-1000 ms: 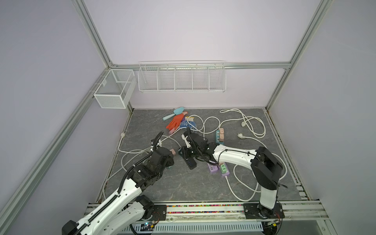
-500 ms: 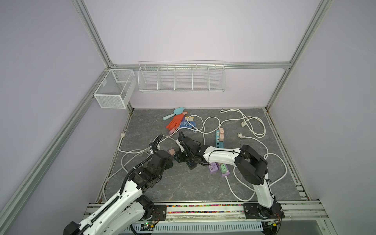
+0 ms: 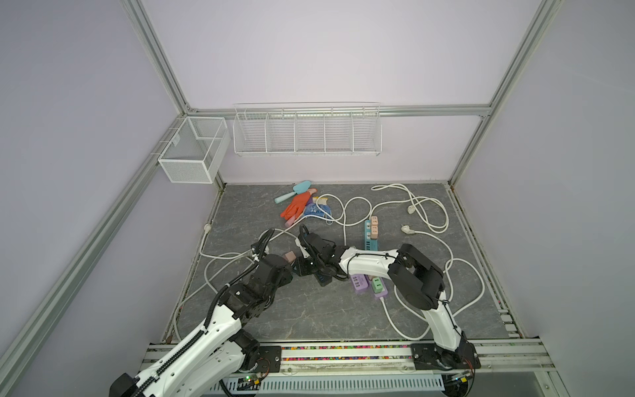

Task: Pull the plug off the socket
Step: 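Lower the teal adapter beside the other teal adapter, open the right gripper, then move the right gripper to the mint-green adapter while the left reaches the purple strip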

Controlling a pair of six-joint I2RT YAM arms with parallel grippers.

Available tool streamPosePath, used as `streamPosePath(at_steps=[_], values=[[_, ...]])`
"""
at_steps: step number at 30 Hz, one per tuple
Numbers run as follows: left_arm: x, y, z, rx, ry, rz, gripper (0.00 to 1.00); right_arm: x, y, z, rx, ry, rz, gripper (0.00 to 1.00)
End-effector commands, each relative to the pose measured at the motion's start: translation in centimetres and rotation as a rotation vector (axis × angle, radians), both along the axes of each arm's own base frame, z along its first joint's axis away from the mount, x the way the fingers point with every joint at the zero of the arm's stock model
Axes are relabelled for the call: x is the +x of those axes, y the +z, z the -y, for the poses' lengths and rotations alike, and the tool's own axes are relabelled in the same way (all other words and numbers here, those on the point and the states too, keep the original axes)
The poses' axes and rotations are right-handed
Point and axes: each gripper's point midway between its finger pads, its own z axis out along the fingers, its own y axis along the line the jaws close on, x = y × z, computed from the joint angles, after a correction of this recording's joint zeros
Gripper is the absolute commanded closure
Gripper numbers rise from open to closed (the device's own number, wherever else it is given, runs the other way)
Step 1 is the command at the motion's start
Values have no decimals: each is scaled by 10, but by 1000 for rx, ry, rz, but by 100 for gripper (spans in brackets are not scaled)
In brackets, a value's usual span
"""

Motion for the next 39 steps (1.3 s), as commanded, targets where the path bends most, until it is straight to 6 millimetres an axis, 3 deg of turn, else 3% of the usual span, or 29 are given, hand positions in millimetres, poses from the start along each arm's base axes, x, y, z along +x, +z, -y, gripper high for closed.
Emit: streamPosePath(at_steps=[1, 13, 18, 23, 29, 39], values=[[0, -3, -5, -6, 27, -1, 42, -6, -5, -3, -14, 9, -31, 75], [3, 7, -1, -19, 7, 22, 41, -3, 24, 10, -50, 19, 43, 44], [2, 14, -1, -28, 4, 37, 40, -6, 47, 16, -31, 31, 85, 37], [4, 23, 1, -42, 2, 52, 39, -10, 84, 22, 28, 60, 147, 28], [9, 40, 10, -73, -31, 90, 37, 0, 114, 54, 7, 23, 264, 23], [33, 48, 59, -187, -164, 121, 32, 21, 128, 146, -175, -150, 354, 15]])
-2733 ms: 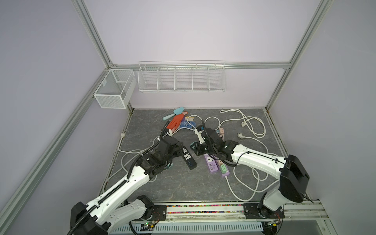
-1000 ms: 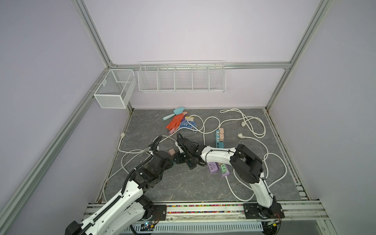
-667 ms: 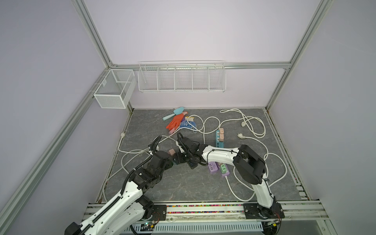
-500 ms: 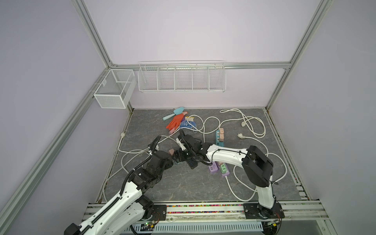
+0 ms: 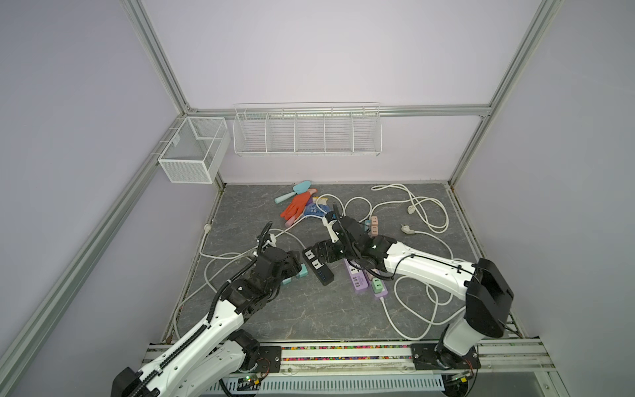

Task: Pull the plug off the socket
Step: 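Move the right gripper to the mint-green adapter while the left reaches the purple strip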

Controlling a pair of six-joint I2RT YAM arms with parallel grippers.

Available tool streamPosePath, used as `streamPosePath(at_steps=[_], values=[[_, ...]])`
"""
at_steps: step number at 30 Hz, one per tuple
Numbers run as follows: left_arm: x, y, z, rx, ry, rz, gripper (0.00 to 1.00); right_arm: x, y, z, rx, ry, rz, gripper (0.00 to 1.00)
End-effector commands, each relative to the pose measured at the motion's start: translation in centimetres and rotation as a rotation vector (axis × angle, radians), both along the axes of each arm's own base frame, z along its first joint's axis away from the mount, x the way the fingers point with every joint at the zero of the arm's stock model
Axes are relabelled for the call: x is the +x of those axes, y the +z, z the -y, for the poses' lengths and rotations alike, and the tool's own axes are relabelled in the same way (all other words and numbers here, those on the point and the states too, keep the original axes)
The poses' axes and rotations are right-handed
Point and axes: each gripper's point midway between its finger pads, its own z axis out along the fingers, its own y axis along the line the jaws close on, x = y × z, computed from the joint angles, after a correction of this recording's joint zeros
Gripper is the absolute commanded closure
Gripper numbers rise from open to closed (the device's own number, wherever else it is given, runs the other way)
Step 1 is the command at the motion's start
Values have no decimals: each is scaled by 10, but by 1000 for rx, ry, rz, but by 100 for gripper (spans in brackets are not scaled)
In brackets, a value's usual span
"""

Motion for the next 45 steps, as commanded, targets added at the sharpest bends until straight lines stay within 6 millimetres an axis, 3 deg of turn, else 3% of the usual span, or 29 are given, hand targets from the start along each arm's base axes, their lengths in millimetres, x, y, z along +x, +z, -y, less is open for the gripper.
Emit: streamPosePath(at_steps=[1, 8, 12, 20, 24, 36, 45], values=[[16, 20, 24, -67, -60, 50, 32, 4, -3, 42, -94, -81, 32, 14], [35, 9, 66, -136, -154, -14, 31, 12, -12, 89, -195, -173, 12, 7], [42, -3, 84, -162, -187, -62, 31, 15, -20, 100, -229, -186, -7, 4], [49, -38, 113, -155, -262, -203, 33, 20, -45, 101, -292, -166, -72, 4], [52, -56, 122, -129, -271, -251, 35, 23, -57, 97, -320, -145, -96, 9], [60, -79, 171, -142, -355, -298, 46, 39, -74, 107, -345, -186, -140, 28], [60, -98, 182, -158, -366, -338, 54, 43, -87, 107, -391, -169, -156, 38]])
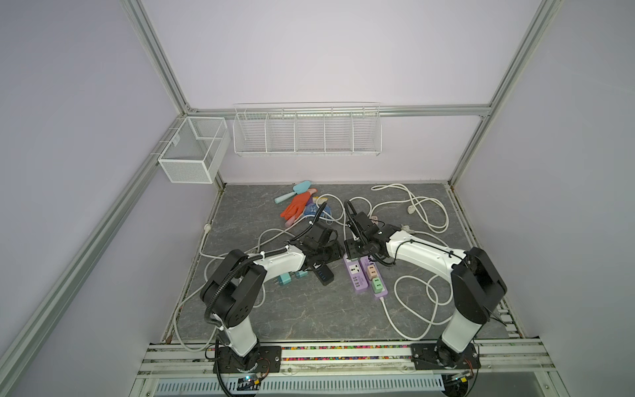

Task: Pull the plug off the socket
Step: 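Move the right gripper to the mint-green adapter while the left reaches the purple strip, then close the right gripper on the mint-green adapter while the left grips the purple strip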

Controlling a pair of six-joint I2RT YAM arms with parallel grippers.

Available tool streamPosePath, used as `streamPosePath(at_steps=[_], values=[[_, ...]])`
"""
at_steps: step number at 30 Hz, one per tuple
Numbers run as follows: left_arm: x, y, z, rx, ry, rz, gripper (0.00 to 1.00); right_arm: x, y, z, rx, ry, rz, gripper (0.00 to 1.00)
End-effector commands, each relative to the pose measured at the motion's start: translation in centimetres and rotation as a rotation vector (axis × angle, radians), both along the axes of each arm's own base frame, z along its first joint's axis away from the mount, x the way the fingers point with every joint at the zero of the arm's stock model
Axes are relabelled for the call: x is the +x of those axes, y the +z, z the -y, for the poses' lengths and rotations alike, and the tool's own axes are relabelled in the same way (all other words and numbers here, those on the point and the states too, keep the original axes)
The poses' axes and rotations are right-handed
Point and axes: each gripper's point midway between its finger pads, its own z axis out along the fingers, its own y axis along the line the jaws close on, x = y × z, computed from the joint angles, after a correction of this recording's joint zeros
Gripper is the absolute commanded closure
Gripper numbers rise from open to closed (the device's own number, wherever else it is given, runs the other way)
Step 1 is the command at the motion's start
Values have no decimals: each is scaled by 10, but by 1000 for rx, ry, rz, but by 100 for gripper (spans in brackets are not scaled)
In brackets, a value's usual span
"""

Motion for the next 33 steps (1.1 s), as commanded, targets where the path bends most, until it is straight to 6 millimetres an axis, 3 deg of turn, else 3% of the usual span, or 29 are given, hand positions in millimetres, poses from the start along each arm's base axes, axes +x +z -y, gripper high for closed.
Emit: streamPosePath(at_steps=[1, 11, 19, 33], values=[[3, 1, 11, -33, -4, 5, 56, 1, -6, 1, -21, 14, -20, 39], [3, -8, 23, -39, -36, -14, 61, 3, -15, -1, -29, 16, -40, 48], [2, -20, 22, -12, -35, -37, 65, 3, -23, -2, -36, 17, -58, 52], [-10, -44, 3, 77, -29, -68, 69, 2, -36, -5, -44, 28, -86, 60]])
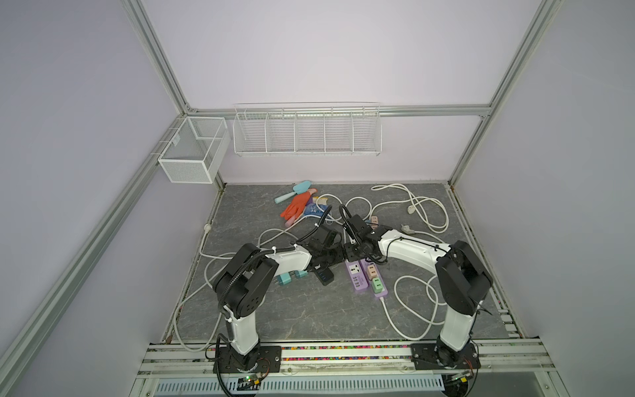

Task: Pull the plug off the socket
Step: 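Close the right gripper on the mint-green adapter while the left grips the purple strip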

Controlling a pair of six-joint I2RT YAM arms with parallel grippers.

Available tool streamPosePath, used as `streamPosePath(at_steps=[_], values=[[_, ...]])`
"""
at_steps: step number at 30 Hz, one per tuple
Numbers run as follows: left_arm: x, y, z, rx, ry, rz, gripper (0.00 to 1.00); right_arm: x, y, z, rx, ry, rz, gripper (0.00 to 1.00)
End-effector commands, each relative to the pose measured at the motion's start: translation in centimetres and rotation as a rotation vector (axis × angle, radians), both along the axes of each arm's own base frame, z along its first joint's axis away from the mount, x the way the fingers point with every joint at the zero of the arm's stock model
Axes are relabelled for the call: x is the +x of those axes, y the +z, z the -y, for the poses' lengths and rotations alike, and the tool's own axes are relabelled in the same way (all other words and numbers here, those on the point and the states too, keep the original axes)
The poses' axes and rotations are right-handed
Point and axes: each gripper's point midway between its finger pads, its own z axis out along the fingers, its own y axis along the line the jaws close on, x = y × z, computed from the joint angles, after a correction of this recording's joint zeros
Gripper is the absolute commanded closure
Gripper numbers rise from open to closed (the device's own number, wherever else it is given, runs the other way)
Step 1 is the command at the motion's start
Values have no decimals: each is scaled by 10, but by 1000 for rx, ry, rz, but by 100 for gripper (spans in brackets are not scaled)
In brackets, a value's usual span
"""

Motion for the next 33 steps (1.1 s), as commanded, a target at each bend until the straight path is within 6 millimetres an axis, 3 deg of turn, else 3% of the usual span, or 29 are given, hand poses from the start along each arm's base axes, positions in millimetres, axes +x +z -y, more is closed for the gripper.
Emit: streamPosePath(at_steps=[1, 6, 18, 23, 29, 33], values=[[-10, -21, -14, 87, 0, -30, 70, 2, -5, -1, -5, 9, -20, 60], [-14, -27, -20, 111, 8, -40, 70, -1, -12, 0, -20, 14, -37, 66], [-27, -42, -29, 159, 17, -63, 72, 2, 3, 6, -35, 13, 2, 74], [-36, -55, -36, 180, 24, -100, 72, -6, 1, -8, 39, 28, -31, 77], [-42, -63, -47, 226, 36, -117, 73, 3, 11, 10, -21, -5, 24, 78], [-44, -68, -50, 247, 32, -118, 73, 2, 13, 6, 1, 3, 22, 78]])
